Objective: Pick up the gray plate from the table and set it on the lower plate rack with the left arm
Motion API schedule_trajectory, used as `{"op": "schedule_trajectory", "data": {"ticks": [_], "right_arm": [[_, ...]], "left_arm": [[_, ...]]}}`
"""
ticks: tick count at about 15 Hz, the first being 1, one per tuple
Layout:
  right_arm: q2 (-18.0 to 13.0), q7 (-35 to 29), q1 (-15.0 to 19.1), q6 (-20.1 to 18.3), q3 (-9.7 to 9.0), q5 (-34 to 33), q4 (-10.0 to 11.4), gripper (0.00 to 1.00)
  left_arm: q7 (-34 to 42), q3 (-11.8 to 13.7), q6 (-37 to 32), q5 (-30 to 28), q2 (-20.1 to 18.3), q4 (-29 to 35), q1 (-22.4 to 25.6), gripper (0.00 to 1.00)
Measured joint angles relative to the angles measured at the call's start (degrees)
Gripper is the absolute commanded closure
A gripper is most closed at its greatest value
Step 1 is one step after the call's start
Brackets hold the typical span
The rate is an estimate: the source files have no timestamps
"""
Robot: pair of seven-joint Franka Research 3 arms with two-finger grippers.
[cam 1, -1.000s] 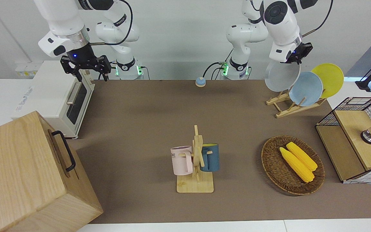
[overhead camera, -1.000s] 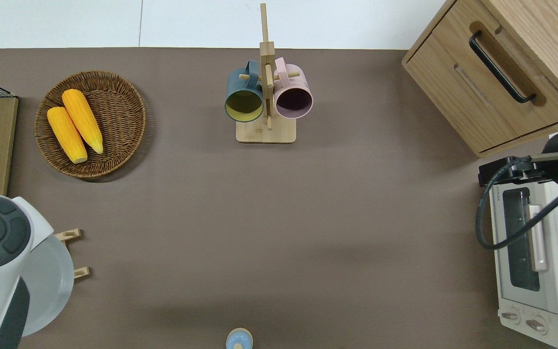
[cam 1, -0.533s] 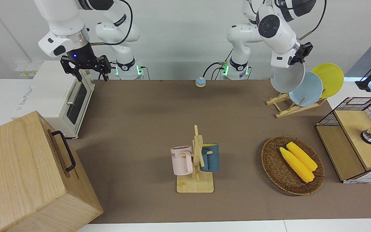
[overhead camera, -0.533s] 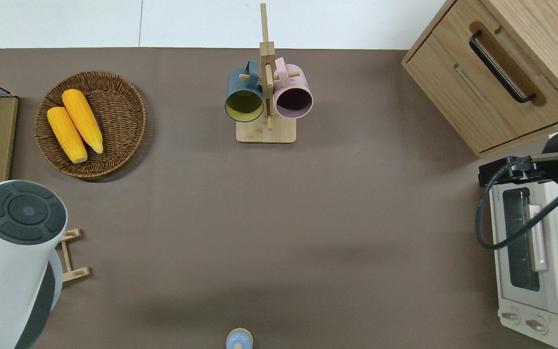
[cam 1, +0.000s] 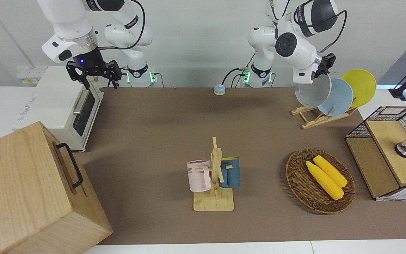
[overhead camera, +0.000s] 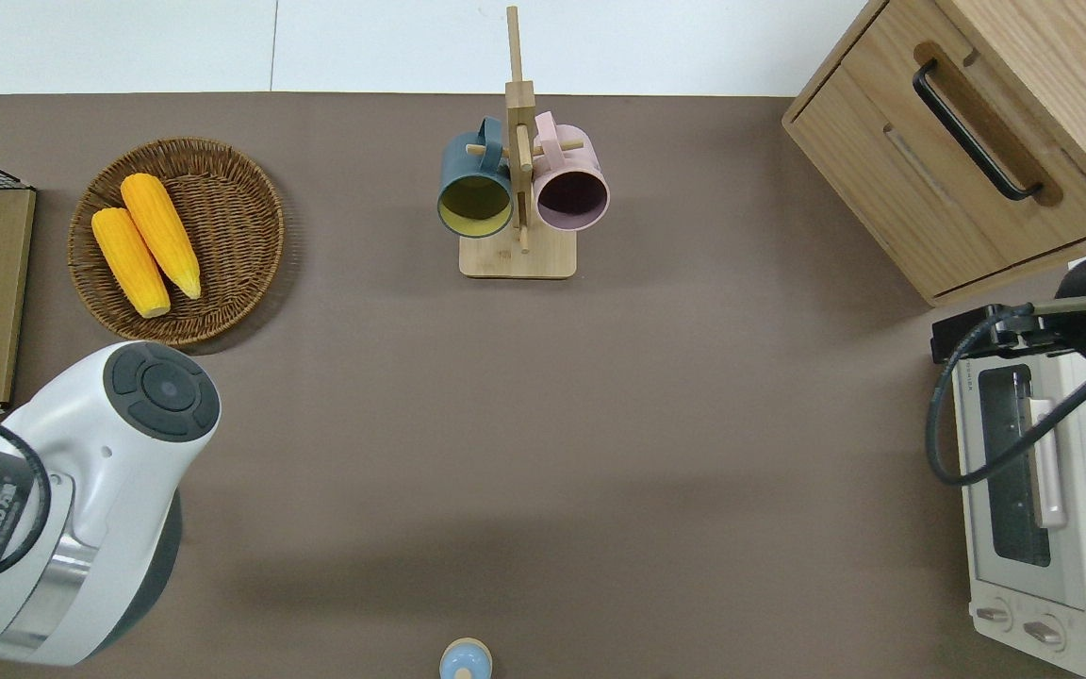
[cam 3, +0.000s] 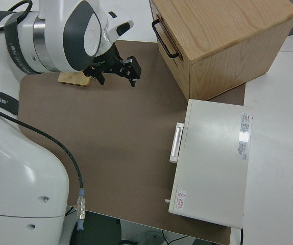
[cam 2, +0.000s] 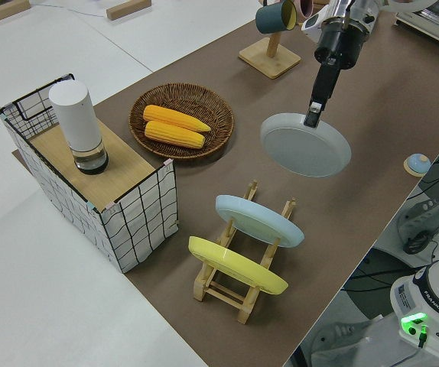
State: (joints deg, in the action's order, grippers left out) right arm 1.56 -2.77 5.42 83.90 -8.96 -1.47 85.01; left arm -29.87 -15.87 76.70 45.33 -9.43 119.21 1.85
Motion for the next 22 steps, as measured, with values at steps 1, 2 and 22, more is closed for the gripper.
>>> {"op": "schedule_trajectory", "data": {"ticks": [1, 2, 22], "right_arm": [[0.0, 0.0, 0.0, 0.0, 0.0, 0.0, 0.0, 0.017], [0.0, 0.0, 0.0, 0.0, 0.0, 0.0, 0.0, 0.017], [0.0, 0.0, 0.0, 0.0, 0.0, 0.0, 0.0, 0.017]], "left_arm": [[-0.6, 0.0, 0.1, 0.3, 0.5, 0.1, 0.0, 1.0], [-1.5, 0.0, 0.3, 1.0, 1.0, 0.3, 0.0, 1.0], [-10.4, 0.4, 12.0, 6.6, 3.7, 9.9, 4.3, 1.0]]}}
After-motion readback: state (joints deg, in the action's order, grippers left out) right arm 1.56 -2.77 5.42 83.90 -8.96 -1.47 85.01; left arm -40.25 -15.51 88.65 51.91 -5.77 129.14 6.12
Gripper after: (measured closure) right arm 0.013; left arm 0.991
